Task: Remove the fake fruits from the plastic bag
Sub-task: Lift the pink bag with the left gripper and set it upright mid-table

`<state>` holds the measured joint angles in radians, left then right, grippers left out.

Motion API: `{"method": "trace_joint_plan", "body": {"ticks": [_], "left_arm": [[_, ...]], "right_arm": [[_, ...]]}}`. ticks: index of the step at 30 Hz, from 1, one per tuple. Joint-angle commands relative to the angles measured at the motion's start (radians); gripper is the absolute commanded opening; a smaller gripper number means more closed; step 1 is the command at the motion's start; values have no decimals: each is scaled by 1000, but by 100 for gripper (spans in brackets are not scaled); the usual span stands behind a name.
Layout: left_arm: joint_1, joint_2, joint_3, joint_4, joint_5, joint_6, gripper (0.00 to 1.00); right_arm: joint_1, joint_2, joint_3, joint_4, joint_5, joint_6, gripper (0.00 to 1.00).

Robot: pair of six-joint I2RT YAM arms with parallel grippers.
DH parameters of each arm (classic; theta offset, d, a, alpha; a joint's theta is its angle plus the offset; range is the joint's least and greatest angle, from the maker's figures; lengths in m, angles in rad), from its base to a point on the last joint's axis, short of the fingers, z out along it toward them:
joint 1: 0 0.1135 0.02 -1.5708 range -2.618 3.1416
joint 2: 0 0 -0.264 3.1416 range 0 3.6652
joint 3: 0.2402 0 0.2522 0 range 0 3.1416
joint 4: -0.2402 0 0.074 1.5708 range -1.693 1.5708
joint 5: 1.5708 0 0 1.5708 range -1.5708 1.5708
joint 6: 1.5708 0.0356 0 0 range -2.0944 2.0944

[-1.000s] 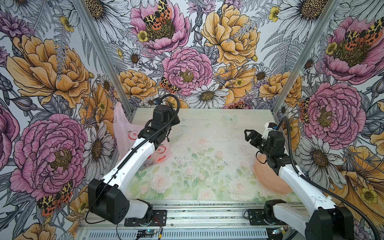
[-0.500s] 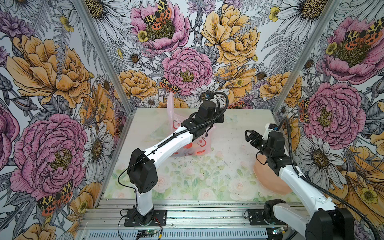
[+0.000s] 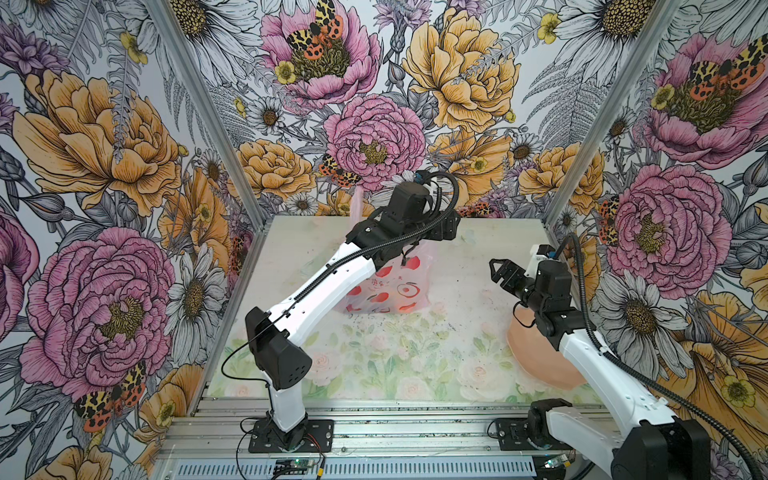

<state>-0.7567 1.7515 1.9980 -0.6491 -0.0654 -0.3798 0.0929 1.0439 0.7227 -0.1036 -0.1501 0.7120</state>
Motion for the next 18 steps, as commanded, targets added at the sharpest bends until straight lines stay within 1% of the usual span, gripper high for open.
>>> {"method": "trace_joint_plan", "body": {"ticks": [1, 3, 5, 8, 11, 13, 16, 18], "left_arm": [[66, -124, -39, -90, -106, 23, 94], [123, -163, -86, -101, -130, 1, 94], [182, -188, -126, -95, -108, -8, 95], [258, -165, -139, -102, -64, -2, 98], [315, -96, -121, -110, -11, -9, 99], [338, -5, -51, -176, -26, -14, 99], [355, 126, 26, -225, -34, -18, 99], [369, 170, 52, -249, -56, -36, 98]], "right_arm": [[18, 12, 52, -10, 4, -30, 91], [32, 18, 65, -13, 10, -32, 90], [48, 25, 76, -17, 17, -37, 91], [78, 37, 92, -25, 29, -40, 91], [118, 48, 113, -38, 56, -51, 91], [145, 54, 128, -48, 75, -57, 91], [182, 61, 157, -71, 95, -65, 91], [207, 61, 183, -97, 112, -80, 91]]}}
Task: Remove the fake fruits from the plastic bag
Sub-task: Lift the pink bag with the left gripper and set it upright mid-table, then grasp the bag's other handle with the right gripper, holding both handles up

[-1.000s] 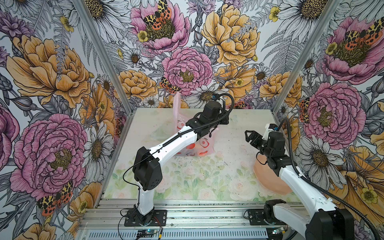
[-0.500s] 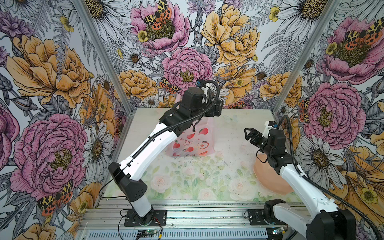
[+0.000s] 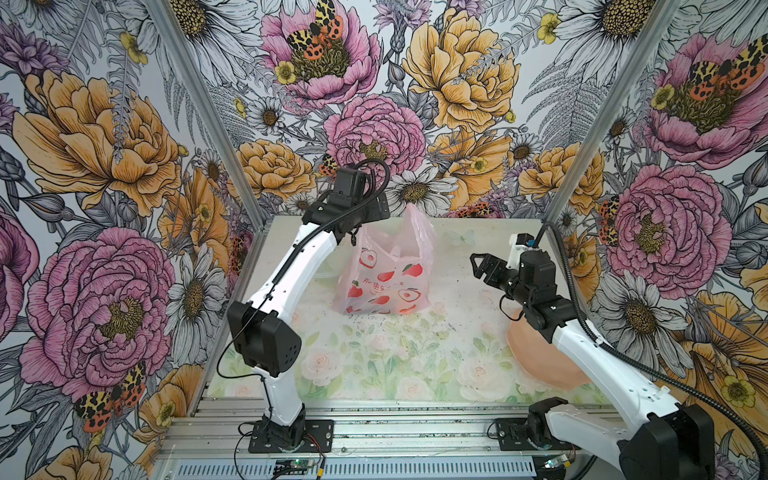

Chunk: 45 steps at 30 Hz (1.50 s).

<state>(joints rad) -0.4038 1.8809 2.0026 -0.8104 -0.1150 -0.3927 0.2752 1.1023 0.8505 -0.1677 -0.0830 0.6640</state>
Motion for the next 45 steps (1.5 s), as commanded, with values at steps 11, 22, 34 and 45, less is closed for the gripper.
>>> {"method": "trace_joint_plan", "body": {"ticks": [11, 22, 34, 45], "left_arm": [[14, -46, -127, 21, 45, -30, 49], [-72, -338, -530, 303, 74, -84, 21], [-92, -459, -716, 397, 83, -132, 7], [-86, -489, -764, 439, 103, -144, 2]], "right_arm": [[248, 89, 356, -226, 154, -111, 91], [388, 405, 723, -336, 215, -120, 91], [492, 668, 1040, -589, 381, -210, 92], [512, 781, 1164, -726, 491, -272, 92]]}}
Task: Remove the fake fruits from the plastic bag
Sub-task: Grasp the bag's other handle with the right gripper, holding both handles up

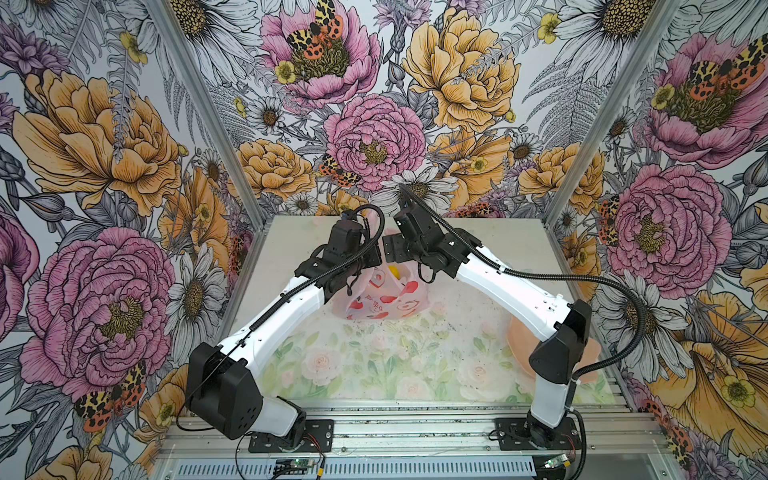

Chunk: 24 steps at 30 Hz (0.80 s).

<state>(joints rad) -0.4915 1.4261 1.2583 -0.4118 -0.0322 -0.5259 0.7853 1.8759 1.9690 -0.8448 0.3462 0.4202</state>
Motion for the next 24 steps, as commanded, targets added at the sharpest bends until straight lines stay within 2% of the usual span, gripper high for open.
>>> {"method": "trace_joint_plan", "body": {"ticks": [1, 3, 6, 10, 12, 14, 19, 21, 24], "left_arm": [[2, -38, -23, 42, 21, -11, 2], [6, -45, -30, 44, 20, -11, 1], [27, -53, -51, 51, 29, -29, 0], [86, -33, -56, 106, 102, -72, 0], [122, 18, -18, 169, 151, -76, 0], [164, 87, 55, 200, 191, -108, 0], [228, 236, 267, 264, 255, -189, 0], [237, 268, 342, 281, 267, -203, 0], [252, 260, 368, 335, 268, -218, 0]], "right_arm": [[2, 9, 44, -54, 70, -30, 89], [-6, 7, 36, -61, 78, -31, 80], [-48, -17, 10, -57, 70, -18, 58], [-144, -34, -7, -21, -68, 14, 17], [-200, -30, -7, 35, -174, 29, 5], [-259, -27, -7, 98, -242, 71, 0], [-383, -41, 18, 227, -296, 160, 0], [-426, -55, 32, 263, -319, 191, 0], [-463, -86, 27, 312, -347, 211, 0]]}}
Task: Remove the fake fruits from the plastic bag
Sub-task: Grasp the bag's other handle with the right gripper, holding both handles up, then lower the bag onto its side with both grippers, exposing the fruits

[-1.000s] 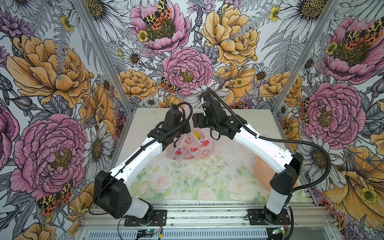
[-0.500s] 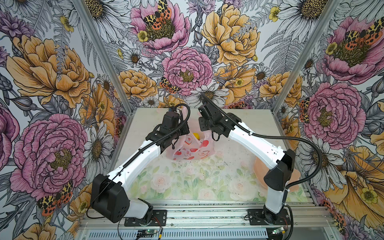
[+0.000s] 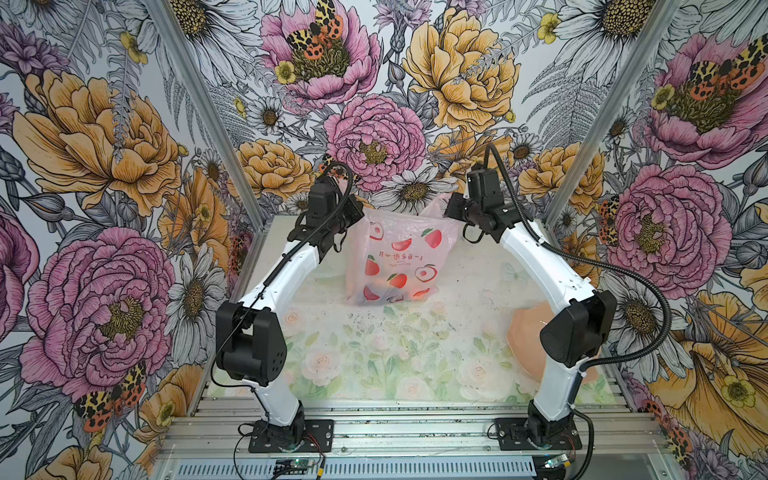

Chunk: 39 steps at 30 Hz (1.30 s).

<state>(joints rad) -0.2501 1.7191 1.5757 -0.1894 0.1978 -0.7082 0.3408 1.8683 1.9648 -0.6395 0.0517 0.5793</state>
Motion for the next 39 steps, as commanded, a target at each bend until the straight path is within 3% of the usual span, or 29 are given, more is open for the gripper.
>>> {"method": "trace_joint_plan", "body": {"ticks": [1, 4, 13, 20, 23, 28, 29, 32, 36, 39], "left_arm": [[15, -43, 39, 129, 33, -37, 0], [21, -104, -58, 189, 15, -37, 0], [-40, -281, -542, 390, 66, -52, 0], [-49, -237, -851, 652, 120, -142, 0], [-47, -208, -898, 726, 141, -175, 0], [-84, -210, -822, 543, 124, -107, 0], [-84, -222, -806, 481, 118, -95, 2], [-104, -312, -761, 187, -74, -49, 37], [-176, -472, -704, -95, -320, 39, 70], [-237, -559, -632, -269, -482, 94, 81]], "right_arm": [[-22, -91, 19, 118, -56, 55, 0], [-22, -158, -115, 201, -78, 78, 0], [-31, -458, -808, 583, -115, 227, 0], [-81, -575, -1236, 900, -144, 387, 0], [-79, -592, -1330, 1009, -162, 430, 0], [-60, -642, -1371, 1038, -155, 405, 0], [-57, -654, -1373, 1031, -154, 391, 0], [-49, -680, -1370, 993, -145, 357, 0], [-36, -680, -1370, 977, -141, 326, 0], [-24, -669, -1359, 967, -141, 303, 0]]}}
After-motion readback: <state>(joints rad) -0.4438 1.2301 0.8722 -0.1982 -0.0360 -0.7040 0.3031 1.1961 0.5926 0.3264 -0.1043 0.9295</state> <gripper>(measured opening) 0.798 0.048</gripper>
